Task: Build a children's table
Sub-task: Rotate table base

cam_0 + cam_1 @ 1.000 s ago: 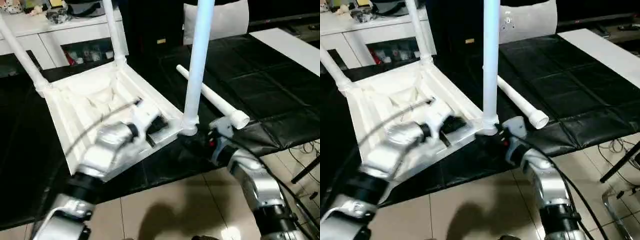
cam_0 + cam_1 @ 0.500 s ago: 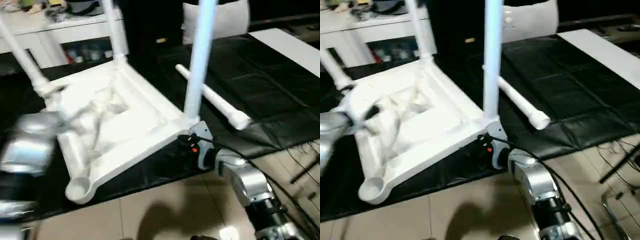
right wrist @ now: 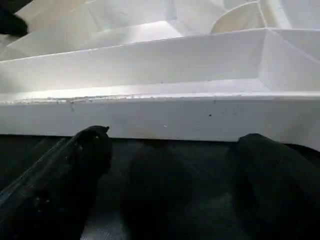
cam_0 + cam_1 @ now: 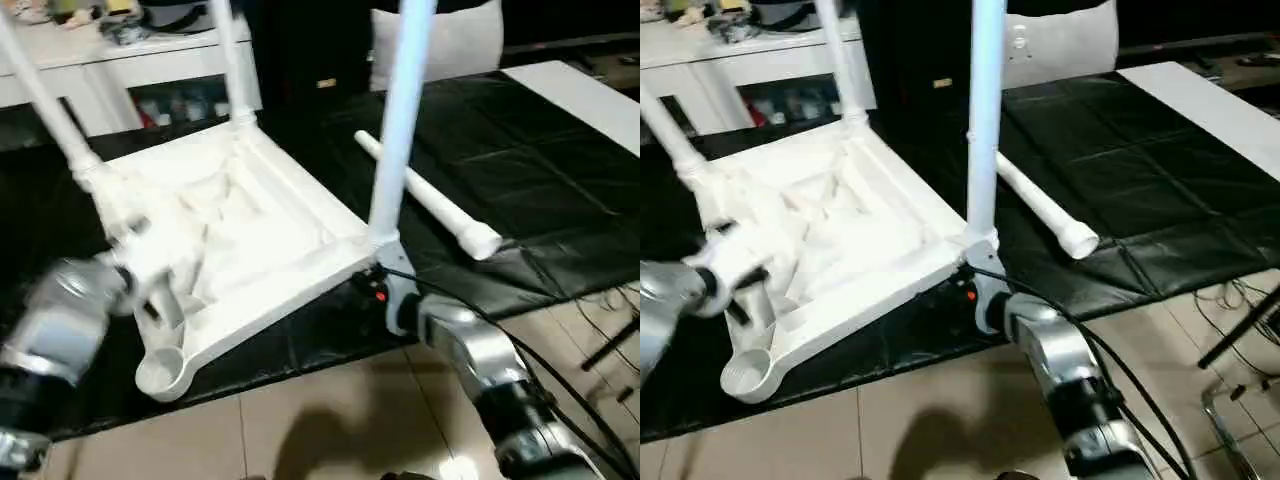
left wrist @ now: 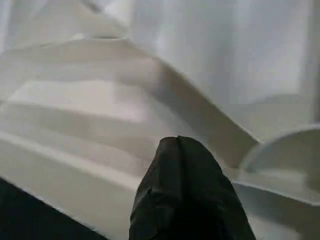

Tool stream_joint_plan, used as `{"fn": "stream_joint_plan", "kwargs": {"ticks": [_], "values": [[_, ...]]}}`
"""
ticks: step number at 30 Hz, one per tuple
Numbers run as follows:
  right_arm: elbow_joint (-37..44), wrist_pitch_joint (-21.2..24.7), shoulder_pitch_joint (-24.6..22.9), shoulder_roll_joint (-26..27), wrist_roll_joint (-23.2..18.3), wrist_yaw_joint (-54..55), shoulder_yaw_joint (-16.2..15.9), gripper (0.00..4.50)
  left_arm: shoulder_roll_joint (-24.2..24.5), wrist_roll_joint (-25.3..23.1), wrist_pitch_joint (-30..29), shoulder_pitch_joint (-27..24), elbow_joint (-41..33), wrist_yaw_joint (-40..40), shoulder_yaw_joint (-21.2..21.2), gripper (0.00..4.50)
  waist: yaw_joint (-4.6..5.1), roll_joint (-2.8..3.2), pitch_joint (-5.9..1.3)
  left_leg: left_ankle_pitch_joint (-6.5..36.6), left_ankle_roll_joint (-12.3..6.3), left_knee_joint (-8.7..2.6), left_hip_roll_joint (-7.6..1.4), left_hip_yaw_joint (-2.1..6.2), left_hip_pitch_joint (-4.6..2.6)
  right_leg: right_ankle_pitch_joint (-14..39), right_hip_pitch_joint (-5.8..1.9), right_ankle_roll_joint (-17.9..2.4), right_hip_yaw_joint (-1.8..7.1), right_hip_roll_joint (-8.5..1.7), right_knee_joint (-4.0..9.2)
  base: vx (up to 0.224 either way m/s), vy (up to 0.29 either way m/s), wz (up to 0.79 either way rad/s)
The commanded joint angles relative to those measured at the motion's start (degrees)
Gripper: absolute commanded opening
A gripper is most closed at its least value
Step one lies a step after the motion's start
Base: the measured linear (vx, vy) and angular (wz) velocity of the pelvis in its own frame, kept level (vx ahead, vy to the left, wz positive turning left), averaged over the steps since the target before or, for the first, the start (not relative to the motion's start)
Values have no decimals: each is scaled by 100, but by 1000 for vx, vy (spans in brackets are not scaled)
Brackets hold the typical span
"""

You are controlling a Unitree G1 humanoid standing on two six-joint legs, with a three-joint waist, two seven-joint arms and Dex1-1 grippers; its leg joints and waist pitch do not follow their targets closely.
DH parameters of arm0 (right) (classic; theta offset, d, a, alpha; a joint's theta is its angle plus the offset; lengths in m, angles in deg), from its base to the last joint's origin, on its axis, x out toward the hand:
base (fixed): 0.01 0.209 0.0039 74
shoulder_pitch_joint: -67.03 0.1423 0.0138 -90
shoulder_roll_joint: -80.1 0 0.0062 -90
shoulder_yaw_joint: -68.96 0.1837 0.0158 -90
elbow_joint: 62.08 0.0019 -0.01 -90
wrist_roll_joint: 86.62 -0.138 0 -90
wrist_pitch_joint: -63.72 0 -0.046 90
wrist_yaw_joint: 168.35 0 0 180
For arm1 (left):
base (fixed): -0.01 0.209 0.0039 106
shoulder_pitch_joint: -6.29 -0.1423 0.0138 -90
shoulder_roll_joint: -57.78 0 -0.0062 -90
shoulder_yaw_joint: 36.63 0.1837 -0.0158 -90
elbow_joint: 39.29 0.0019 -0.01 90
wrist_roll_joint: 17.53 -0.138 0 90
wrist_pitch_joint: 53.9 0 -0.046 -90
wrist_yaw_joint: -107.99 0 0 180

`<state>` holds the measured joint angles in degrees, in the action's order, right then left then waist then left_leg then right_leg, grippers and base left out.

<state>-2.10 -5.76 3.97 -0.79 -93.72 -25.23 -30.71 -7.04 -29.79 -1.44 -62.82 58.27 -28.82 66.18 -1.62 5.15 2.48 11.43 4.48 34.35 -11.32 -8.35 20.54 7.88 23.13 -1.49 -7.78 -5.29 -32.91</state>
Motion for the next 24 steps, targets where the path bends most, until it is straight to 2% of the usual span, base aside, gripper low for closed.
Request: {"fn": "stream_joint_plan", "kwargs": {"ticks": [1, 2, 6, 9, 11, 12, 13, 14, 16, 21, 24], "values": [[-324, -222, 308, 59, 83, 224, 53, 450, 279, -6, -142, -175, -82, 590, 364, 7, 4, 46, -302, 1976, -103, -460, -92, 52, 3, 2615, -313, -759, 279, -353, 434, 0, 0, 0], [-420, -266, 384, 73, 93, 250, 72, 450, 359, 12, -156, -203, -125, 750, 447, 7, 28, 71, -291, 2075, -95, -468, -97, 67, -2, 2810, -306, -708, 278, -356, 450, 0, 0, 0], [-889, -487, 771, 123, 143, 301, 135, 450, 498, 322, -46, -301, -406, 1368, 576, 7, 109, 67, -293, 2095, -89, -465, -80, 84, -3, 2787, -309, -727, 298, -338, 419, 0, 0, 0], [-1103, -589, 928, 141, 176, 314, 145, 450, 508, 318, -8, -295, -440, 1409, 617, 7, 160, 85, -310, 2011, -123, -456, -88, 70, -13, 2483, -296, -920, 327, -329, 383, 0, 0, 0], [-1276, -683, 1044, 153, 210, 338, 162, 450, 412, 210, 112, -215, -303, 1146, 554, 7, 166, 80, -309, 1948, -154, -451, -74, 58, 1, 2391, -312, -969, 323, -313, 372, 0, 0, 0], [-1368, -726, 1104, 154, 217, 345, 172, 450, 301, 193, 216, -119, -174, 906, 438, 7, 170, 29, -318, 1904, -177, -445, -68, 47, 7, 2375, -314, -971, 321, -307, 377, 0, 0, 0], [-1511, -798, 1183, 152, 224, 344, 185, 450, 49, 231, 265, 86, 35, 450, 144, 7, 154, 51, -318, 1854, -187, -425, -56, 35, -11, 2428, -309, -960, 320, -310, 380, 0, 0, 0], [-1571, -831, 1213, 151, 227, 341, 189, 450, -72, 258, 244, 180, 117, 244, -4, 7, 151, 26, -319, 1762, -205, -407, -43, 18, 1, 2485, -318, -938, 310, -308, 383, 0, 0, 0], [-1679, -905, 1246, 148, 253, 330, 175, 450, -163, 320, 204, 339, 179, 66, -226, 7, 111, 45, -338, 1693, -215, -406, -60, 20, -24, 2492, -302, -892, 312, -311, 400, 0, 0, 0], [-1767, -995, 1215, 145, 295, 249, 170, 450, 212, 32, 16, 382, 185, -2, -231, 7, 121, 12, -335, 1687, -246, -426, -73, 49, 29, 2291, -334, -947, 313, -304, 347, 0, 0, 0], [-1928, -1108, 1240, 136, 327, 217, 191, 450, 407, -107, -2, 312, 253, 37, -142, 7, 118, 36, -343, 1577, -271, -418, -84, 35, 5, 2105, -308, -1044, 328, -307, 335, 0, 0, 0]]}}
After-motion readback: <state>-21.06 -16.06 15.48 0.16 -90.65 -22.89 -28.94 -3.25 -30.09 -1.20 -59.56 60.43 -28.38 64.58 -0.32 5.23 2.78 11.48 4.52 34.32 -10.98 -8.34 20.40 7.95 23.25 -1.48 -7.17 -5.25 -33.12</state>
